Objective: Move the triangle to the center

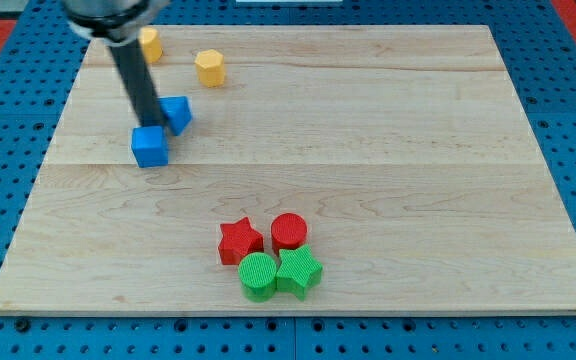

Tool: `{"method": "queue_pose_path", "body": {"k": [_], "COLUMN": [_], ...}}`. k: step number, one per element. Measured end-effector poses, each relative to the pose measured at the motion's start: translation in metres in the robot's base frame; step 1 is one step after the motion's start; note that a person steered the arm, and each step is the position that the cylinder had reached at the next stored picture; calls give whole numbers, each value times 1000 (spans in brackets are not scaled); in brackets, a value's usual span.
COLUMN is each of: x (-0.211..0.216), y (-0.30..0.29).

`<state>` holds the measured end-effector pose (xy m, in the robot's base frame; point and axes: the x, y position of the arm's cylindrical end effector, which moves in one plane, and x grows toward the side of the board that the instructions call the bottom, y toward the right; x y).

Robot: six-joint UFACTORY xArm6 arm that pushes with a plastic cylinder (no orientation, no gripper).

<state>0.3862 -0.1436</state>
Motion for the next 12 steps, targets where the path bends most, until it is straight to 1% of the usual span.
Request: {"method": "queue_pose_path", "body": {"k": [1, 2, 3, 4, 5, 6, 7, 8, 9, 10, 11, 12], "x": [-11, -15, -31, -55, -45, -40, -40, -30, 14, 44, 54, 79], "y": [34, -1, -35, -9, 55, 91, 14, -61, -57, -21, 32, -4]}}
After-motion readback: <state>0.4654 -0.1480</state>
